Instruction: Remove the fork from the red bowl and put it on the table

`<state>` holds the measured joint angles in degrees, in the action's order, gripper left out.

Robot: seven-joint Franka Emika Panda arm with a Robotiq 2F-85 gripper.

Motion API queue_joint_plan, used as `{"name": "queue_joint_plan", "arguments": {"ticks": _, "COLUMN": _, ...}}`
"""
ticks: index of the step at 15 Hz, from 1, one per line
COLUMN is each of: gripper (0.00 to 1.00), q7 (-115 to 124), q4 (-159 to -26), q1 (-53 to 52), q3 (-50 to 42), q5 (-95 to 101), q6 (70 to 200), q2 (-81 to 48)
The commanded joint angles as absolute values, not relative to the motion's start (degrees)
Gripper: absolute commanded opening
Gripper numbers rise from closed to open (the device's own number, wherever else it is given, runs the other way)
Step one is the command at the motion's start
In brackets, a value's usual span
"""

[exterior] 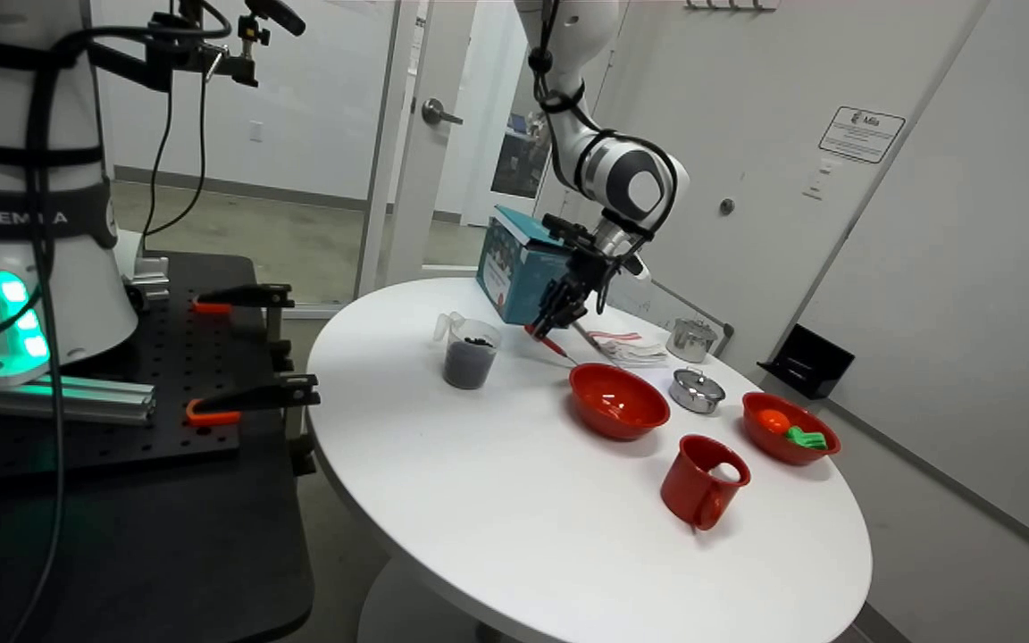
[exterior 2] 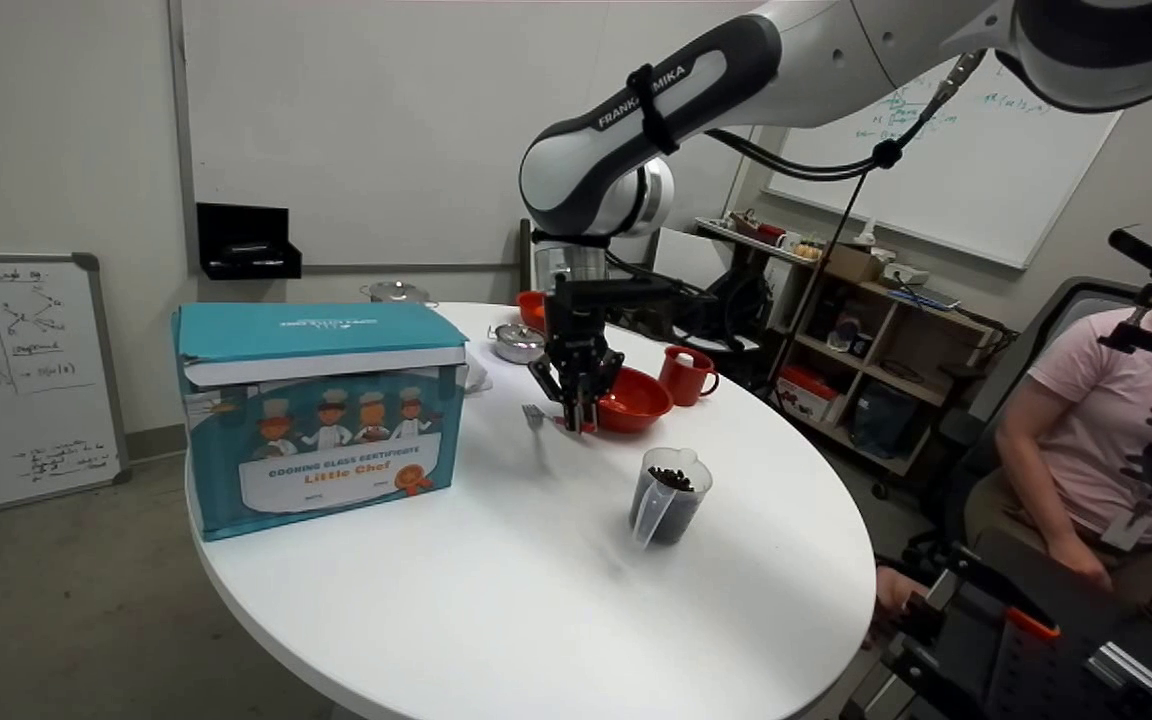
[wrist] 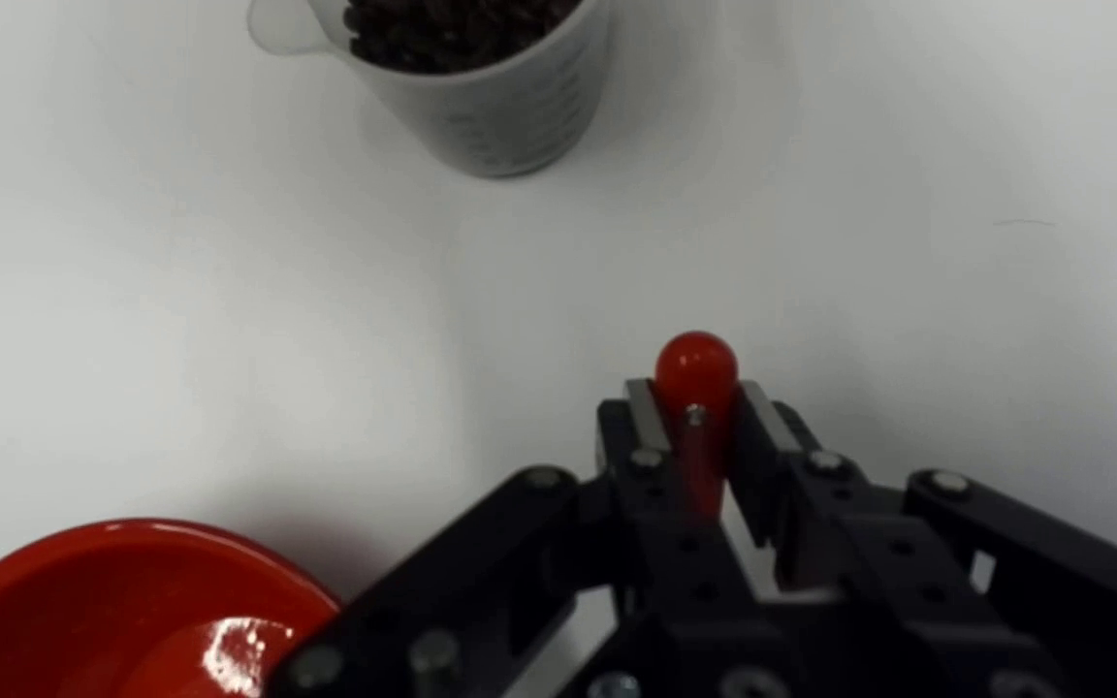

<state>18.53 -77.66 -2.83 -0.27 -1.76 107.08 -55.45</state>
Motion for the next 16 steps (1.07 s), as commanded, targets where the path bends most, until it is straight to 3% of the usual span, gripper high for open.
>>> {"name": "queue_joint_plan", "arguments": {"ticks": 1, "gripper": 0.08, "q7": 16.82, "q4": -70.16, "q1": -3.26, "q3": -0.35, "q5": -2.55, "q6": 102.74, "q2": -59.88}}
{"name": "queue_joint_plan", "arguments": {"ticks": 13, "gripper": 0.08, "q7": 17.97, "q4": -45.67, "q1": -4.15, "q3": -0.69, "q5": -1.21, "q6": 94.15, "q2": -76.86}}
{"name": "queue_joint_plan", "arguments": {"ticks": 14, "gripper": 0.45, "q7": 17.45, "q4": -45.21, "q1": -4.32, "q3": -1.03, "q5": -1.6, "q6": 93.62, "q2": -77.01}}
{"name": "queue_joint_plan", "arguments": {"ticks": 16, "gripper": 0.52, "q7": 17.44, "q4": -43.63, "q1": -4.34, "q3": -1.07, "q5": -1.53, "q6": 92.73, "q2": -77.71}}
